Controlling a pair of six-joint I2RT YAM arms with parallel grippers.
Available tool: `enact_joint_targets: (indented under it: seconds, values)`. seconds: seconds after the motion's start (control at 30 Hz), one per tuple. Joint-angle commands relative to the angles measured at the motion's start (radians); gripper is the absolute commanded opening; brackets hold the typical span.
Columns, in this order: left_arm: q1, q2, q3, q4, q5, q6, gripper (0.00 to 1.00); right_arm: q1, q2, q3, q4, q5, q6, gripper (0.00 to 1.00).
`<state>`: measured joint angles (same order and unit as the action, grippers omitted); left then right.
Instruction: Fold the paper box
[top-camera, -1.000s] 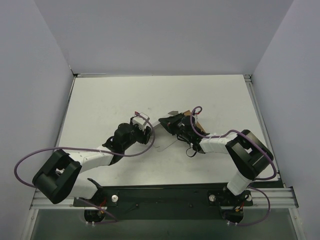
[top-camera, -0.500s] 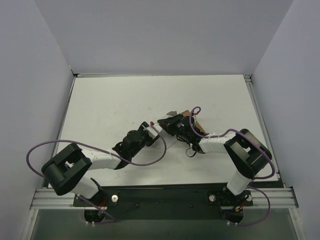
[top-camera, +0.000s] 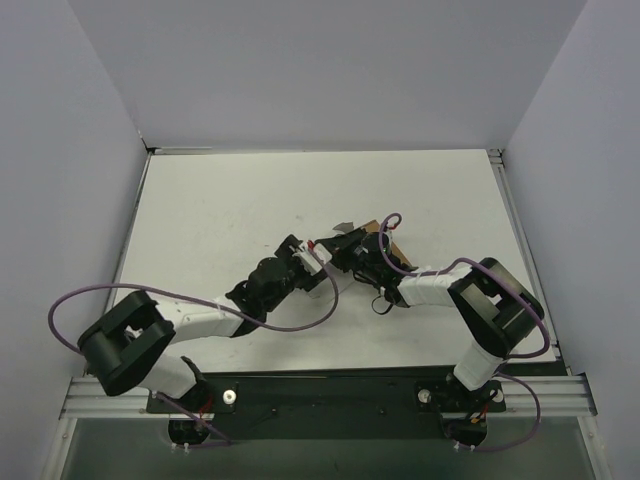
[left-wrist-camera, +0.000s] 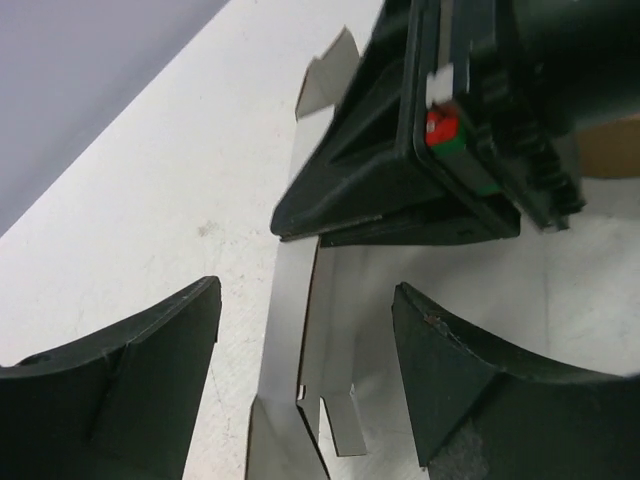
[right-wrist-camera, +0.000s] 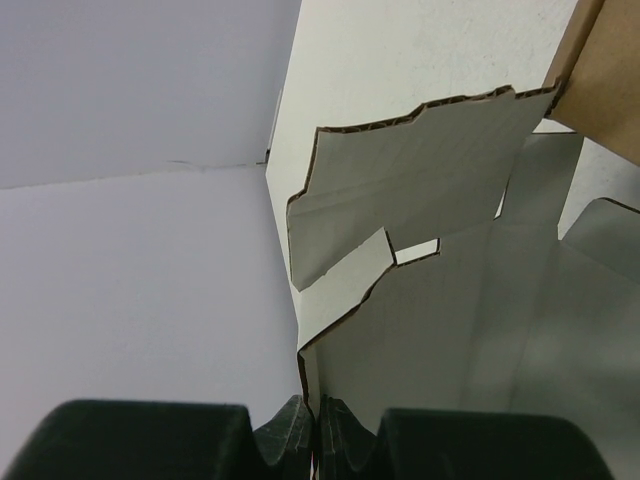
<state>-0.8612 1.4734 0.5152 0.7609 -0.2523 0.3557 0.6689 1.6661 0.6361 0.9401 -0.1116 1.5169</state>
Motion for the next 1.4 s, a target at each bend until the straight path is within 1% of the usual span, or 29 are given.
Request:
enact_joint_targets:
  seconds: [0.0,0.07,0.1,0.17,0.2,0.23,0.27,0.3,0.33,0.4,0.47,0.5,0.53,0.6,0.63,0.67,0.73,0.77,0.8,0.83,0.93,1.03,1.17,1.23,1.37]
  values:
    - [0.005,-0.209,0.065,-0.098,0.105,-0.142,0.80,0.000,-0.031,-0.021,0.037,0.032,-0.003,0.00]
    - [0.001,-0.270,0.031,-0.120,0.108,-0.202,0.81,-0.002,-0.029,-0.021,0.045,0.035,0.005,0.00]
    - [-0.001,-0.325,0.010,-0.133,0.091,-0.292,0.81,0.000,-0.029,-0.015,0.045,0.035,0.005,0.00]
    - [0.001,-0.367,-0.067,-0.138,0.055,-0.351,0.81,0.000,-0.028,-0.010,0.045,0.039,0.008,0.00]
    - [-0.001,-0.389,-0.087,-0.162,0.041,-0.426,0.80,0.001,-0.026,-0.007,0.045,0.039,0.008,0.00]
    - [-0.004,-0.395,-0.104,-0.181,-0.003,-0.451,0.78,0.000,-0.026,-0.004,0.046,0.039,0.008,0.00]
    - [-0.002,-0.395,-0.141,-0.204,-0.025,-0.484,0.75,0.000,-0.026,-0.004,0.046,0.041,0.008,0.00]
    - [-0.002,-0.397,-0.158,-0.231,-0.051,-0.562,0.72,0.000,-0.026,-0.004,0.045,0.041,0.008,0.00]
    - [-0.001,-0.401,-0.184,-0.235,-0.071,-0.595,0.70,0.000,-0.029,-0.006,0.045,0.041,0.009,0.00]
    - [0.001,-0.410,-0.245,-0.226,-0.093,-0.679,0.67,0.000,-0.032,-0.007,0.043,0.043,0.009,0.00]
    - [0.001,-0.415,-0.279,-0.218,-0.100,-0.733,0.63,0.001,-0.031,-0.010,0.043,0.043,0.011,0.00]
    - [0.001,-0.412,-0.314,-0.178,-0.090,-0.756,0.60,0.000,-0.032,-0.010,0.045,0.043,0.011,0.00]
    - [0.001,-0.407,-0.322,-0.161,-0.085,-0.761,0.59,0.000,-0.031,-0.010,0.045,0.041,0.011,0.00]
    - [-0.001,-0.410,-0.342,-0.161,-0.126,-0.770,0.57,0.000,-0.031,-0.009,0.048,0.039,0.014,0.00]
    - [0.001,-0.423,-0.362,-0.155,-0.151,-0.785,0.58,0.001,-0.032,-0.010,0.049,0.038,0.015,0.00]
    - [0.025,-0.442,-0.382,-0.128,-0.168,-0.799,0.59,0.000,-0.035,-0.010,0.049,0.036,0.016,0.00]
    - [0.083,-0.508,-0.412,-0.117,-0.092,-0.819,0.61,-0.002,-0.045,-0.015,0.040,0.041,0.012,0.00]
    - [0.143,-0.525,-0.408,-0.152,-0.053,-0.824,0.61,-0.002,-0.048,-0.016,0.037,0.043,0.008,0.00]
    - [0.169,-0.553,-0.399,-0.172,-0.010,-0.821,0.61,-0.002,-0.048,-0.016,0.031,0.046,0.008,0.00]
    - [0.186,-0.565,-0.388,-0.185,0.013,-0.816,0.61,-0.002,-0.051,-0.018,0.028,0.046,0.005,0.00]
    - [0.226,-0.602,-0.374,-0.161,0.073,-0.807,0.61,-0.002,-0.045,-0.015,0.026,0.046,0.005,0.00]
    - [0.263,-0.610,-0.360,-0.152,0.084,-0.810,0.62,0.000,-0.045,-0.018,0.025,0.047,0.008,0.00]
    - [0.326,-0.575,-0.351,-0.078,0.105,-0.830,0.63,0.000,-0.049,-0.018,0.011,0.056,-0.006,0.00]
    - [0.367,-0.520,-0.339,-0.060,0.122,-0.831,0.64,-0.002,-0.043,-0.019,0.019,0.062,-0.041,0.00]
    - [0.427,-0.383,-0.265,-0.054,0.192,-0.802,0.65,-0.002,-0.022,-0.039,0.039,0.067,-0.049,0.00]
